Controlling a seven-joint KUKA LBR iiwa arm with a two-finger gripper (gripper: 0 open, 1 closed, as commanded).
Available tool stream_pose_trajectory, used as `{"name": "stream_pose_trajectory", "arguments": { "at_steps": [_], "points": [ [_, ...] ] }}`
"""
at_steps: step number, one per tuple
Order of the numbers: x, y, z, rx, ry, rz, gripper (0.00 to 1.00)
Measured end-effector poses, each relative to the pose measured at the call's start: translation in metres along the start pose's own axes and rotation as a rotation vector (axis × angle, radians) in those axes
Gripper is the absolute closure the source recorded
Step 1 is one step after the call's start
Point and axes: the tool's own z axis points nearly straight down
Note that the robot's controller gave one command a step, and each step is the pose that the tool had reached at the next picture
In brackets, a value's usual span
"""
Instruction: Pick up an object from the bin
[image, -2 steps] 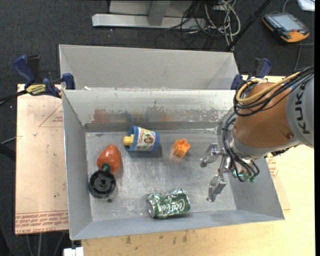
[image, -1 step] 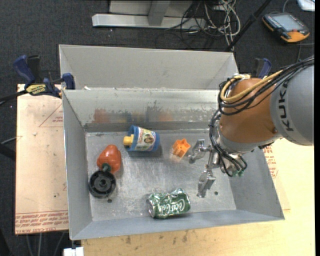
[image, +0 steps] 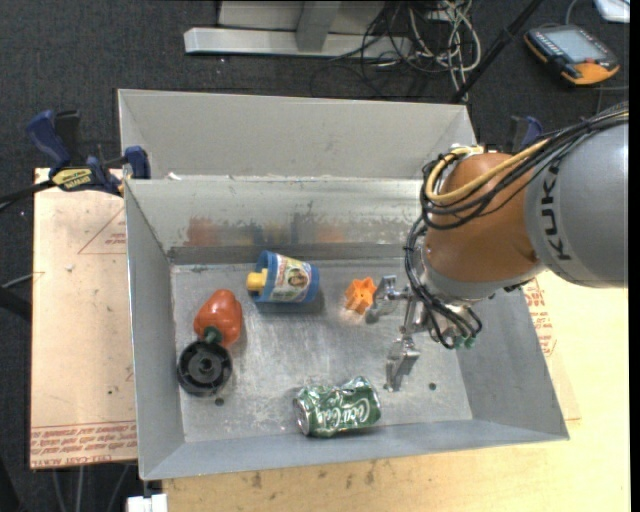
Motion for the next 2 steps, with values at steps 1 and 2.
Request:
{"name": "stream_pose_trajectory", "arguments": {
  "at_steps": [1,2],
  "points": [
    [-0.0397,-0.037,0.0263,-0.001,0.0,-0.292,1.0],
    [-0.0397,-0.037,0.0263,-0.001,0.0,-0.291,0.0]
  ]
}}
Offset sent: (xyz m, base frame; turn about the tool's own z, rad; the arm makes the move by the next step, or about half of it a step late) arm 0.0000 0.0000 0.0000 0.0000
